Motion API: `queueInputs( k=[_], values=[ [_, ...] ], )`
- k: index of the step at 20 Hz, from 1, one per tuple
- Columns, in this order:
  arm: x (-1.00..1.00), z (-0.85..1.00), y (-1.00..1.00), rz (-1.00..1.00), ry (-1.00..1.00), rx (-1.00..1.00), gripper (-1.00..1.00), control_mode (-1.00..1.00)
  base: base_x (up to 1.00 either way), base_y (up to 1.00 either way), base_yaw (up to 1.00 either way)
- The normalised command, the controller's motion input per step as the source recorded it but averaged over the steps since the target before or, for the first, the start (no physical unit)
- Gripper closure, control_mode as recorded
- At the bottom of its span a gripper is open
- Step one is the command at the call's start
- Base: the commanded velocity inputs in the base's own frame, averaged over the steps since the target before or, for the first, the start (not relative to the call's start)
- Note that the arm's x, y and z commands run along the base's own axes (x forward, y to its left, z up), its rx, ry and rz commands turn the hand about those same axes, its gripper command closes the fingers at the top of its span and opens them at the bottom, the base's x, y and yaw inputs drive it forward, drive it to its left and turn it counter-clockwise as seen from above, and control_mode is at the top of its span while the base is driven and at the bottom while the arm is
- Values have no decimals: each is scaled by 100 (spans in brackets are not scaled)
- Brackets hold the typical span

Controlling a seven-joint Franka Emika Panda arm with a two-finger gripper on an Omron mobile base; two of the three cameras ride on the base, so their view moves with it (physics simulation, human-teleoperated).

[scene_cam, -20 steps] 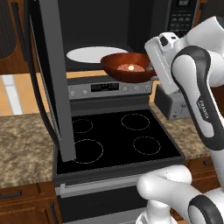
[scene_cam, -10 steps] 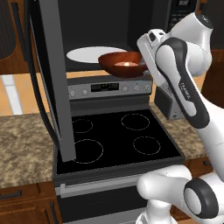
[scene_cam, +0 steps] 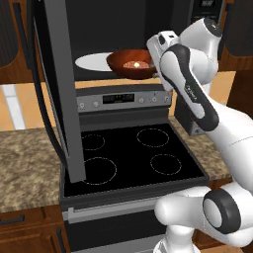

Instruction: Open the microwave, place the bowl with waffle inside the microwave, then close the microwave door and turn it on.

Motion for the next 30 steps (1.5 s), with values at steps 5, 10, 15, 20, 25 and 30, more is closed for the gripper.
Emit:
queueInputs(
  k=[5,10,15,20,25,30],
  values=[
    [83,0,17,-1,0,0,100,-100,0,0,0],
    [89,10,13,0,3,0,100,-100,0,0,0],
    [89,8,21,0,11,0,100,-100,0,0,0],
    [85,1,34,0,10,0,100,-100,0,0,0],
    [57,-5,46,0,5,0,100,-100,0,0,0],
    [14,-15,42,0,3,0,-100,-100,0,0,0]
  ],
)
